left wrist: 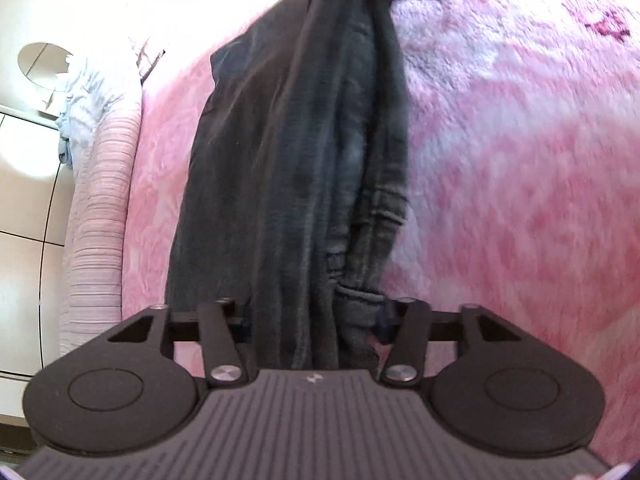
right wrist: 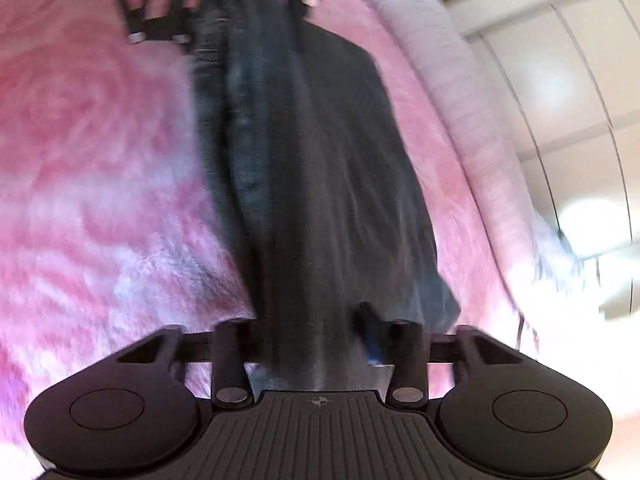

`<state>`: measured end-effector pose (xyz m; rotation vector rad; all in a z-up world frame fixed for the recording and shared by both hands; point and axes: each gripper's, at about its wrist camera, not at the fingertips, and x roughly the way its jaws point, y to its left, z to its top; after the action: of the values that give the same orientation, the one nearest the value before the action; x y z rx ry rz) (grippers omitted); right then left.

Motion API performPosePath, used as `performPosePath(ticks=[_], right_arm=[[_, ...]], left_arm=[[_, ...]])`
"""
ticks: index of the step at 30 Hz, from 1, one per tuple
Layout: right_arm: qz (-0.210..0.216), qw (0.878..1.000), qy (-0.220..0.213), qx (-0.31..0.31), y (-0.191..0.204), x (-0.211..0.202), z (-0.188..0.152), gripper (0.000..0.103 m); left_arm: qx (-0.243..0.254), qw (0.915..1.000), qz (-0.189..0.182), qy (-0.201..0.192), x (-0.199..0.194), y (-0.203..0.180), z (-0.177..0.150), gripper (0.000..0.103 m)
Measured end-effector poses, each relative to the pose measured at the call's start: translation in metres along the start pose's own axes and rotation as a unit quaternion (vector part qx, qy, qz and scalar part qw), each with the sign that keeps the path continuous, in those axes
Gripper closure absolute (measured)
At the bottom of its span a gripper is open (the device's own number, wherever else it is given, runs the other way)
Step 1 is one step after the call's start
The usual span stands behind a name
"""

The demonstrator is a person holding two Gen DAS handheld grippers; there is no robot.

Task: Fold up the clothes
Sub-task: 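Grasp the folded jeans edge with both grippers and lift it, then carry the folded jeans with both grippers toward the black garment by the pillows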

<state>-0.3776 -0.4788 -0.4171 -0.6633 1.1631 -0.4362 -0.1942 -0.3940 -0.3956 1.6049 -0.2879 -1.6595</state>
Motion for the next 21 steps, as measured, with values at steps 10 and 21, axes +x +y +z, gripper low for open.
performPosePath(ticks=[10,21], right_arm=[[0.032,0.999,0.033,0.015,-0.079,-0.089,0.007,0.083],[0.015,0.992,0.098,0.072,-0.154,-0.178,-0.055,0.083]], left_arm=[[-0.01,0.9995,-0.02,-0.022,-0.078,0.083,0.039,0.072],[0.061,0.992,-0.024,-0.108,-0.117,0.123,0.178,0.071]])
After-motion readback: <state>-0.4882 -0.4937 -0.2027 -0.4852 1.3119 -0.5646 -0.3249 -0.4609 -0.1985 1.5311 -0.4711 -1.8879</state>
